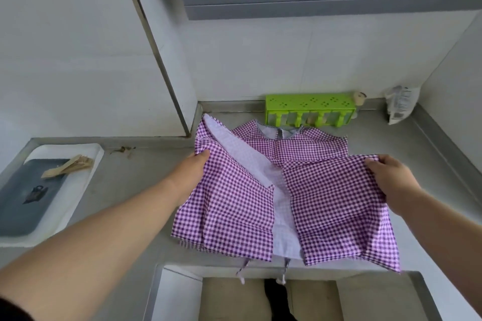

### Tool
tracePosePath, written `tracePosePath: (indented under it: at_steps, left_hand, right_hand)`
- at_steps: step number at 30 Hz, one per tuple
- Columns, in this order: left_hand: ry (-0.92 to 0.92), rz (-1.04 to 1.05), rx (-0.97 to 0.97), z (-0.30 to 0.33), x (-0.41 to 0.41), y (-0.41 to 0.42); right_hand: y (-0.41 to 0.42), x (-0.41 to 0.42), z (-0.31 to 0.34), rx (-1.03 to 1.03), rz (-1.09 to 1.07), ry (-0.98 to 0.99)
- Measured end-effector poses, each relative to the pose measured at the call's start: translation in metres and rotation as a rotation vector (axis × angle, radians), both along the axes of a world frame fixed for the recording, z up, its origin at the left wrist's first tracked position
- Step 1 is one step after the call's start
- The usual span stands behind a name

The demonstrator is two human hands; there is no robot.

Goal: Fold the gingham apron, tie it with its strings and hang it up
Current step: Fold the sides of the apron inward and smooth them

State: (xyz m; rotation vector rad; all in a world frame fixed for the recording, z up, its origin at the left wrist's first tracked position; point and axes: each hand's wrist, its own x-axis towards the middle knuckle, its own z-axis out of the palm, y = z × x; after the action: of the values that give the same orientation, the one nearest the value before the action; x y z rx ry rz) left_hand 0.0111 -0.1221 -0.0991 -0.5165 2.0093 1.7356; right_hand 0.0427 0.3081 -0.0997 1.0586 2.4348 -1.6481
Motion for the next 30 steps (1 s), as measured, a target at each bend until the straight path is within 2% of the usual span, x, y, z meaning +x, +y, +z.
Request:
tracePosePath:
  at_steps: [7, 12, 21, 27, 30]
  left_hand:
    - [-0.037, 0.139, -0.015, -0.020, -0.090, 0.010]
    - [-0.045, 0.191, -0.034, -0.030, -0.135, 0.014]
    - [-0.062, 0.107, -0.309, -0.062, -0.186, 0.019]
    - [-0.082, 0.173, -0.458, -0.088, -0.176, 0.026]
    - [-0.058, 0.124, -0.603, -0.100, -0.158, 0.016]
  right_hand:
    - [0.017, -0.114, -0.020, -0.070, -0.012, -0.003]
    - [0.031, -0.175, -0.046, 0.005, -0.008, -0.047]
    - [0.048, -0.223, -0.099, -0.021, -0.020, -0.145]
    - [0.050, -0.223, -0.115, 0.183, 0.026, -0.194]
    - [0.042, -0.211, -0.116, 0.404, 0.202, -0.226]
